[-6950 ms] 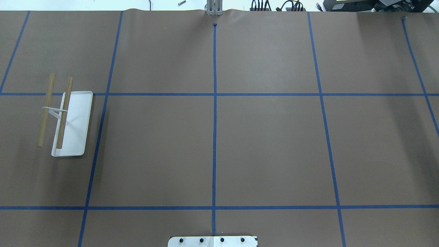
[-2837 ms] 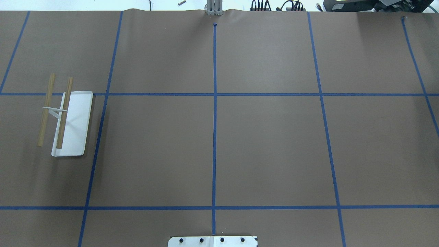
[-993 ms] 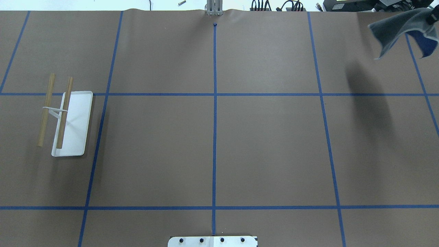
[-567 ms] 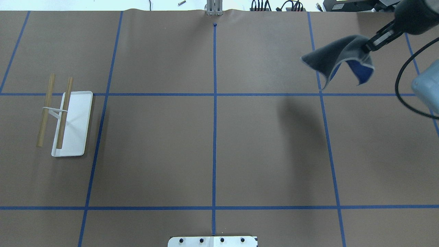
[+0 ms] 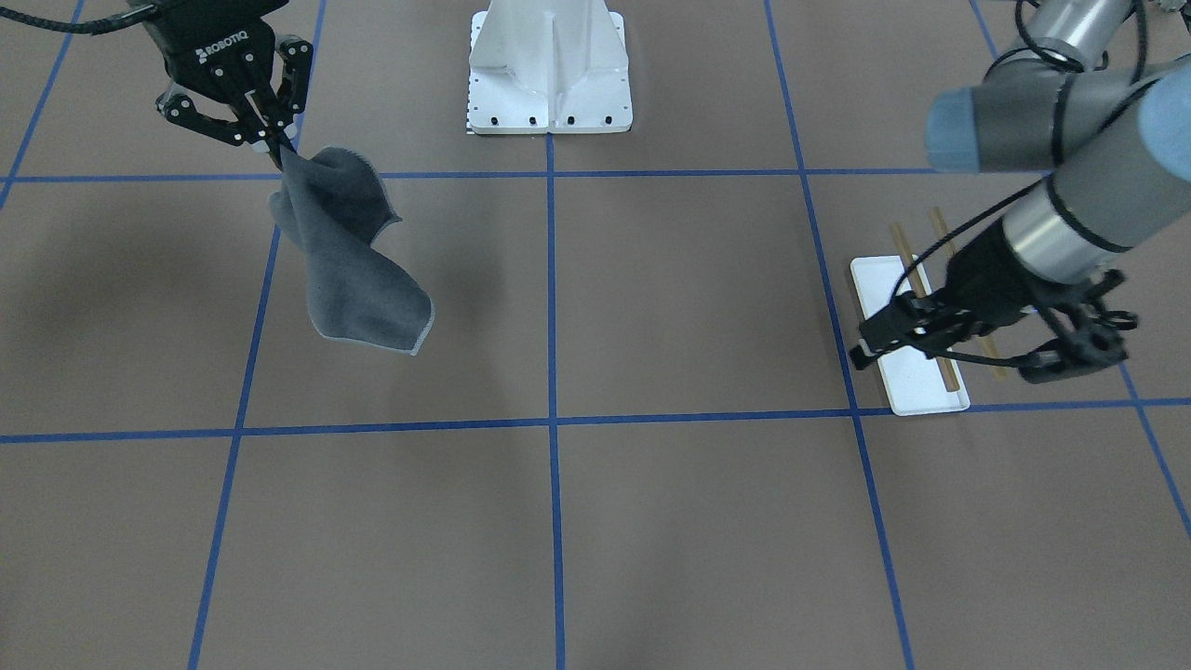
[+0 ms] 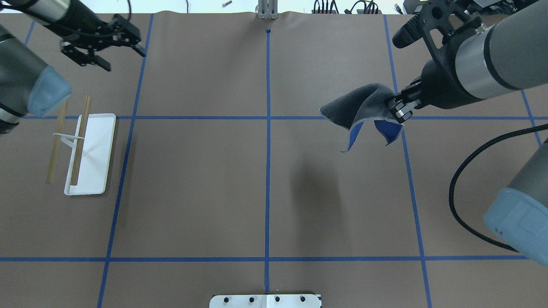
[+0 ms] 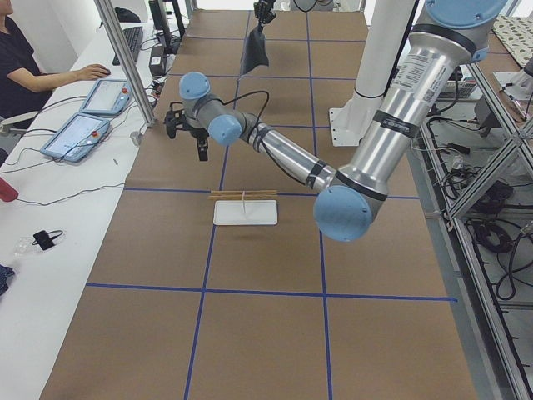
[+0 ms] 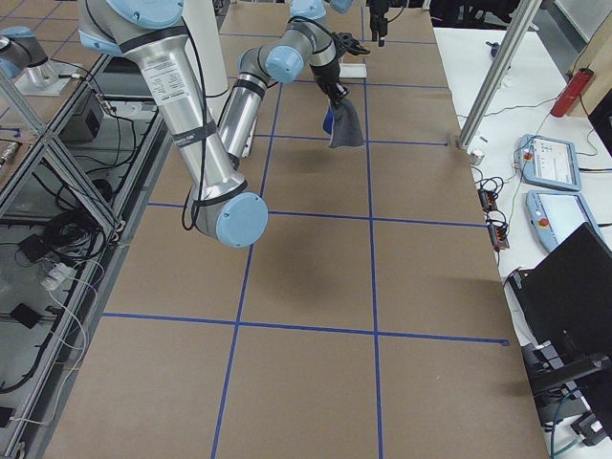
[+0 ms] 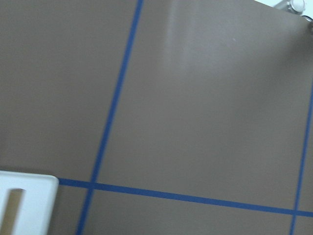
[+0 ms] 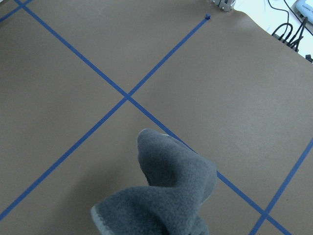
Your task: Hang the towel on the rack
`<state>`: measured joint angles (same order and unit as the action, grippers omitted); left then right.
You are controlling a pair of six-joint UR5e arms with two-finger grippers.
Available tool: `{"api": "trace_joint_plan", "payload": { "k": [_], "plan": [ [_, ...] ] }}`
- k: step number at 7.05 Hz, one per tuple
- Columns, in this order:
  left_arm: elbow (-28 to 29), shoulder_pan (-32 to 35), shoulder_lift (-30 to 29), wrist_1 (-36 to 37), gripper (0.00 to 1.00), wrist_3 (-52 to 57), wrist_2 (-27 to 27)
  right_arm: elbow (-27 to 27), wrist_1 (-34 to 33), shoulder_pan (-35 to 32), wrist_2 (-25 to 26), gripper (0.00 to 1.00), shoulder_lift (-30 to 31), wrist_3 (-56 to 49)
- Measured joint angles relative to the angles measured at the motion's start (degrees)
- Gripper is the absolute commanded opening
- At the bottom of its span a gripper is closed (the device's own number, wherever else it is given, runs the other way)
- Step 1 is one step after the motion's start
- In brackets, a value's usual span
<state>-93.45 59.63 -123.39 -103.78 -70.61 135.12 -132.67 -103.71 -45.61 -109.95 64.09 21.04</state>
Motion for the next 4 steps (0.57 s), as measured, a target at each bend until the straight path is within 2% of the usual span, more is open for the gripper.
{"api": "trace_joint_plan", "payload": {
  "k": [1, 2, 4],
  "plan": [
    [1.11, -3.38, -4.52, -3.12, 0.98, -9.13, -0.97, -0.40, 0.00, 1.95, 2.61, 0.00, -0.97, 1.83],
    [2.44, -7.28, -7.73, -8.99, 0.98, -18.20, -4.89, -0.81, 0.00, 3.44, 4.58, 0.00, -1.96, 3.76],
    [4.61, -16.54, -11.27, -19.40, 0.98, -30.39, -18.15, -2.38, 0.00, 5.00, 7.12, 0.00, -2.82, 5.56]
  ]
}}
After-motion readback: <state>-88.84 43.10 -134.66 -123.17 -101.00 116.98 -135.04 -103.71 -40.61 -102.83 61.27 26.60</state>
